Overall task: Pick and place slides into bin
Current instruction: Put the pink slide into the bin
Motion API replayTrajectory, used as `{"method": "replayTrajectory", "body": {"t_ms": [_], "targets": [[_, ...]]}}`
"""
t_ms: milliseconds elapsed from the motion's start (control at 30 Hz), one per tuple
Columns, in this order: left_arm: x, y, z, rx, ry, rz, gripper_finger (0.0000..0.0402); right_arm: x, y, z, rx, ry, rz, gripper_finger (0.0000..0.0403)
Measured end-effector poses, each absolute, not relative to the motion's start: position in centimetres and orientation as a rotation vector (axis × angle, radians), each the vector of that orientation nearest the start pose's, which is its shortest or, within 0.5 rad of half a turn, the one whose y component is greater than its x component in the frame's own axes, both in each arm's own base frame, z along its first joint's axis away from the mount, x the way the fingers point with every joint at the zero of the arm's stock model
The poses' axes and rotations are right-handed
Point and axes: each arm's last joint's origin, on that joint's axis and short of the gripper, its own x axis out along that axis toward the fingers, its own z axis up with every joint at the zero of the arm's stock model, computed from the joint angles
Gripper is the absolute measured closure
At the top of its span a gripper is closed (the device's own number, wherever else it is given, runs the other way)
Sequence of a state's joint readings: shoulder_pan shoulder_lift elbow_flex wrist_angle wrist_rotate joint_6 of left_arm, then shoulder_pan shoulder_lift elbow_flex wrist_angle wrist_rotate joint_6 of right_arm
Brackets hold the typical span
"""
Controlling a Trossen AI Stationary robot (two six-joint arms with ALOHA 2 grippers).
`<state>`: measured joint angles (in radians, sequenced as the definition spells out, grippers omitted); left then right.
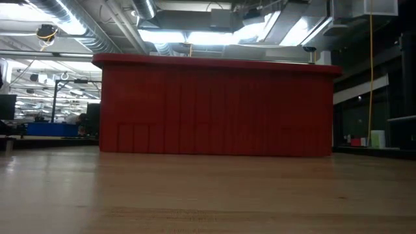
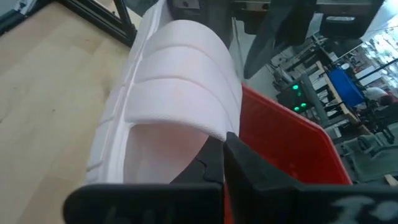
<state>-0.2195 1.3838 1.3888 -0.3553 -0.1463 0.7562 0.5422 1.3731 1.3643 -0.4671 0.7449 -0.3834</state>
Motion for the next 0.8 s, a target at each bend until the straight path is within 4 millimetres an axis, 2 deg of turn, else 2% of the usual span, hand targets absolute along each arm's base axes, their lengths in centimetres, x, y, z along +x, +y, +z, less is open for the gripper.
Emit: {"method": "replayTrajectory", "body": {"t_ms": [533, 800], "targets": [[30.1, -6.0, 39.4, 0.857, 0.269, -0.188, 0.0286, 27.1, 11.9, 38.1, -0.64, 0.415, -0.101, 0.0401], [30.1, -5.9, 39.3, 0.858, 0.286, -0.189, 0.0335, 27.1, 11.9, 38.1, -0.641, 0.416, -0.101, 0.0401]]}}
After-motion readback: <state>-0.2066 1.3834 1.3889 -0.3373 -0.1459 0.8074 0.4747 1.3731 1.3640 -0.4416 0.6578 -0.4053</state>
